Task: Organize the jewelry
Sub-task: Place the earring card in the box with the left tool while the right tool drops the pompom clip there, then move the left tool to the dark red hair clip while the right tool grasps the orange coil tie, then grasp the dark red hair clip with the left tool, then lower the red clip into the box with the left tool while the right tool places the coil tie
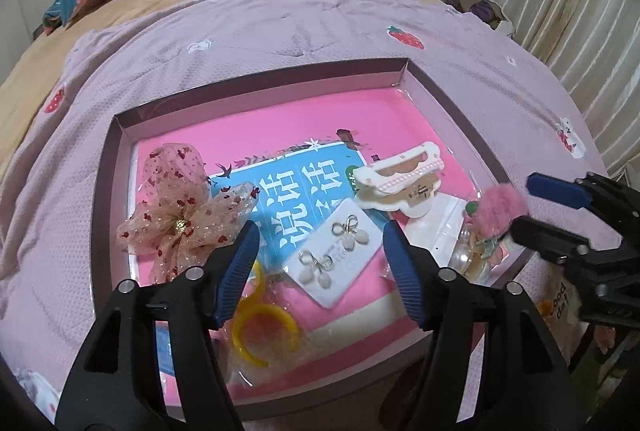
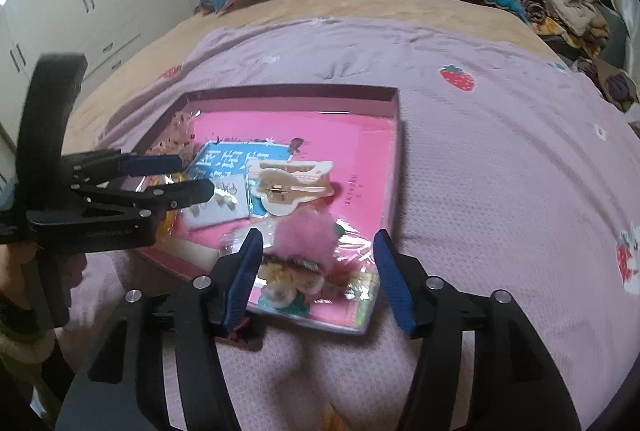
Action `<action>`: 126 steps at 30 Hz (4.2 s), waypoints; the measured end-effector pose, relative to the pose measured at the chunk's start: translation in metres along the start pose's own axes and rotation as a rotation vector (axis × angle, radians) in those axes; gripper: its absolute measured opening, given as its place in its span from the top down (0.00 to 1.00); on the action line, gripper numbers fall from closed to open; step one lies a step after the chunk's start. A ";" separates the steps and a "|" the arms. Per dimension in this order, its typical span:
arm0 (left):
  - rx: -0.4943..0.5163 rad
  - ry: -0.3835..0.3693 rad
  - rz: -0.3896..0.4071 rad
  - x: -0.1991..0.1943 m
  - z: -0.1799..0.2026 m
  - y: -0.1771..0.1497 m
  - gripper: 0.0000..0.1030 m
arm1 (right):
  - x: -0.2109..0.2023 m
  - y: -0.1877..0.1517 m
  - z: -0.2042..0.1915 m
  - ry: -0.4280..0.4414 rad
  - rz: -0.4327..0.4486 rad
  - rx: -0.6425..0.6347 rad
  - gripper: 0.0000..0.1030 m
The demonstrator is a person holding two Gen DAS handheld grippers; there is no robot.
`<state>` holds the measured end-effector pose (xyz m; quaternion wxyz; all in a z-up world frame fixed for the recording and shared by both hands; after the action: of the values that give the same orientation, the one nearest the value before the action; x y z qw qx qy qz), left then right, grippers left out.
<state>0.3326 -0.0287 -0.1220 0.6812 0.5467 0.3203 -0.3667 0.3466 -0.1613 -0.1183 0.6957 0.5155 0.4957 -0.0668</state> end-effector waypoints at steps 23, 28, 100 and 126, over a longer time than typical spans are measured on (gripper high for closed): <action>0.016 -0.019 0.162 -0.099 0.025 -0.008 0.10 | -0.122 -0.012 0.005 -0.106 0.195 0.057 0.09; 0.017 -0.027 0.183 -0.113 0.027 -0.018 0.10 | -0.136 -0.017 -0.001 -0.110 0.211 0.058 0.09; 0.204 -0.063 -0.061 -0.011 0.070 -0.107 0.90 | -0.063 -0.116 -0.025 0.040 -0.025 0.146 0.82; -0.015 -0.062 0.120 -0.108 -0.008 -0.066 0.94 | -0.086 -0.053 -0.069 0.072 0.064 0.017 0.82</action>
<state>0.2195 -0.0136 -0.0672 0.7157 0.5481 0.2684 -0.3395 0.2291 -0.1678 -0.0862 0.6749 0.5389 0.5031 -0.0301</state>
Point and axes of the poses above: each gripper's, at about its wrist camera, not at the fingertips, and x roughly the way its jaws point, z to its right, y to its top, the point moved 9 cm from there along x, roughly the way its jaws point, and after that the axes turned 12 degrees about -x, right-handed, at the moved point
